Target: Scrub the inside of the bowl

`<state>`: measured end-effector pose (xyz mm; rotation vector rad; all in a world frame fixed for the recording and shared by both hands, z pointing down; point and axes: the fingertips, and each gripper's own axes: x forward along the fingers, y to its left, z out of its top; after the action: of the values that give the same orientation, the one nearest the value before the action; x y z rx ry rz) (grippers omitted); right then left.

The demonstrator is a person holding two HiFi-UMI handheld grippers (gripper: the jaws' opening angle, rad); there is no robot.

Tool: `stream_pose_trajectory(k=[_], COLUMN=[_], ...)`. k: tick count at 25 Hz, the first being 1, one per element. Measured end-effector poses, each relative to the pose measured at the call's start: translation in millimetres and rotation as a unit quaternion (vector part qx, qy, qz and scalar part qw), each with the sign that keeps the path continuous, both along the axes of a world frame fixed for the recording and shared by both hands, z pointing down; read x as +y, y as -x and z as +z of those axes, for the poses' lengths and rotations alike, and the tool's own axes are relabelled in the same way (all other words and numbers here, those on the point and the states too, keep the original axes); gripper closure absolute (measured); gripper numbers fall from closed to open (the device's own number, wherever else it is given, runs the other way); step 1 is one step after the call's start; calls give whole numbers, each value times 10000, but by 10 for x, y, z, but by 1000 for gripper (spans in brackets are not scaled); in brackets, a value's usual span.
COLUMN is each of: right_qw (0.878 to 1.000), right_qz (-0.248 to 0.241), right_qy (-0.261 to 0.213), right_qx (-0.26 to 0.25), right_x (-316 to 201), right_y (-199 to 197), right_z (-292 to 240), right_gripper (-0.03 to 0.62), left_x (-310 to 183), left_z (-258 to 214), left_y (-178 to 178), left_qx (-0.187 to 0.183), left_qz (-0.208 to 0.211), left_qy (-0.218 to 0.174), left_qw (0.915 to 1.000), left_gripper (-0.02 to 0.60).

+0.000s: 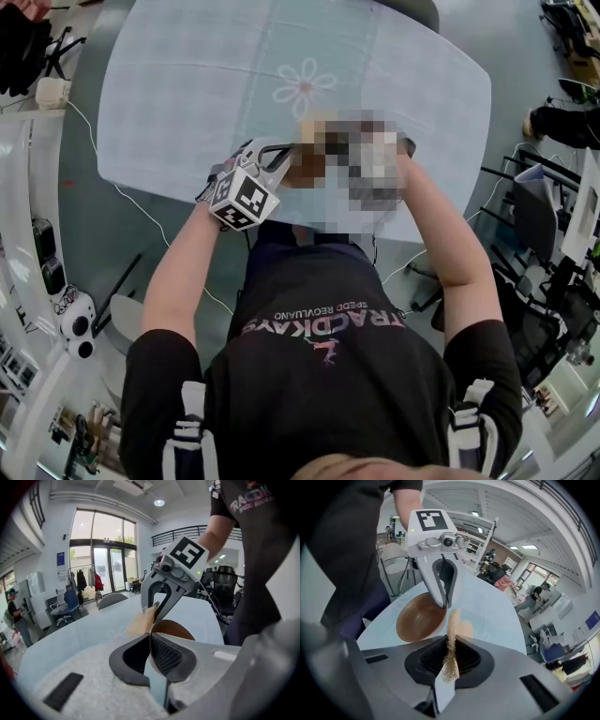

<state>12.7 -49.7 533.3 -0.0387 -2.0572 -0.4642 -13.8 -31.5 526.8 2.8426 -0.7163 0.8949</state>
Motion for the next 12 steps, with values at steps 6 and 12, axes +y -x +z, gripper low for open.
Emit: stream_pose_trajectory(k=[6,12], right_qw=[9967,9993], right_qz=[-722,-74], right_qy=[-243,-266], right_qx=[282,232], right_x=[88,-112], right_y=[-11,-174], right_z=[85,53], right_gripper=[562,562], left_x=[-26,-329], left_z=[-59,-155], left_y=[-66,81], left_qx=[-92,670], left_qz=[450,-828], left_qy=[-156,327], left_qw=[9988,9938], left_gripper=[555,555])
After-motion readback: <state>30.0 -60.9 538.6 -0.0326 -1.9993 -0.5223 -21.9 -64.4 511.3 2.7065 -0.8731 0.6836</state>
